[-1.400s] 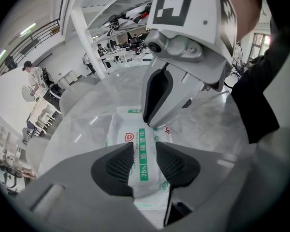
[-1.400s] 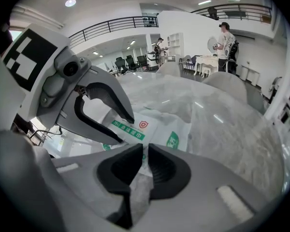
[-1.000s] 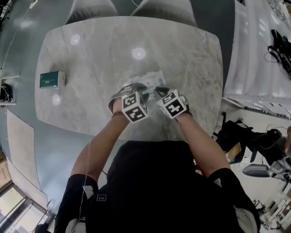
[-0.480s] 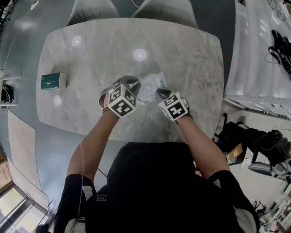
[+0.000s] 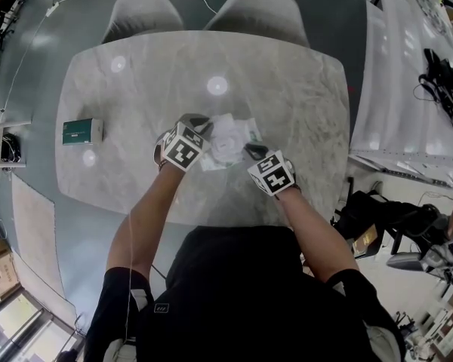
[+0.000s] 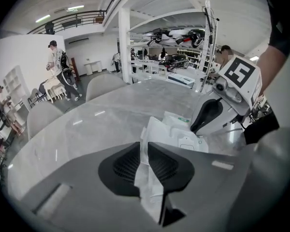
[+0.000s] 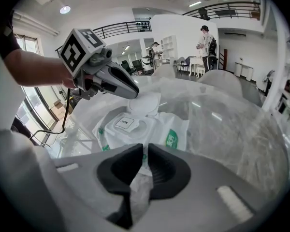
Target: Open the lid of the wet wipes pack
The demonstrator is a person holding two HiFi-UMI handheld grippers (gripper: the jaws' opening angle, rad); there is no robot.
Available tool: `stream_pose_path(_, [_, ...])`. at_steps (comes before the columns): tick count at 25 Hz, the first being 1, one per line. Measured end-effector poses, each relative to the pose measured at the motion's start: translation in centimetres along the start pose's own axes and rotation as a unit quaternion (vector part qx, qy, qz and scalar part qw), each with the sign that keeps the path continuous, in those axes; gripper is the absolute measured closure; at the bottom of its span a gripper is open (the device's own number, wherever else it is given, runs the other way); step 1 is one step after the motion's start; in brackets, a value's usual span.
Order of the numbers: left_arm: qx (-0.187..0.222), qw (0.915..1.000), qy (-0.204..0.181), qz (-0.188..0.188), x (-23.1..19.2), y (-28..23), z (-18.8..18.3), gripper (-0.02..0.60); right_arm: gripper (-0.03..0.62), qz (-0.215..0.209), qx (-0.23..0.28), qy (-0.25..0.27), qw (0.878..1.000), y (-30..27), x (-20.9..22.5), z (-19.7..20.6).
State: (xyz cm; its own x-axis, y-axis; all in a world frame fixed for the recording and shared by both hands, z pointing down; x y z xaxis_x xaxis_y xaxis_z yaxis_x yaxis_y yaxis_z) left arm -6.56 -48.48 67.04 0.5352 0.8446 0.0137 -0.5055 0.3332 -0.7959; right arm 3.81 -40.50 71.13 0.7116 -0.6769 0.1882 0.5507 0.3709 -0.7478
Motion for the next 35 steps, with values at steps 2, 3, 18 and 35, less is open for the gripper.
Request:
stream_pose_path(2, [0.000,1.0000,0.006,-0.003,-0.3,-0.4,0.2,0.531,0.557,0.001,-0.005,-0.001,1.000,0.1,0.0,0.0])
stream_pose_path(3, [-0.001,1.0000,0.005,-0.007,-0.4,-0.7,0.3,0.526,0.557,0.005,-0.009,-0.003,1.000,0.1,0.0,0.0])
stream_pose_path(18, [0.132,0.9871,0.081,-0.040,2.4,8.5,-0.6,0.499,0.591,0.094,0.055,-0.069,0.992,8.4,-3.2,-1.6])
stream_pose_path(35, [0.223,0.9655,0.115,-0.068,6.3,19.4,1.1,0.515,0.591,0.103,0.166,-0.048,0.980,18.1,-7.9,-3.8])
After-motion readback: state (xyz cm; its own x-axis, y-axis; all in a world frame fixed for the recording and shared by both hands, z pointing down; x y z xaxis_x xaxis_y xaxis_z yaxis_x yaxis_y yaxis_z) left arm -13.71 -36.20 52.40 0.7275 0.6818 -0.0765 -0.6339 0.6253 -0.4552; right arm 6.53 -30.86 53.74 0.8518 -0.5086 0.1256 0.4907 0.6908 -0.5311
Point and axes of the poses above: the fingertips, and each gripper's own axes: y backward along the fingers, x to its right, z out of its underside, the point moved 2 cm from there along y, backward along the fingers, and after that the axes turned 1 degree about x, right-handed, at the moved point
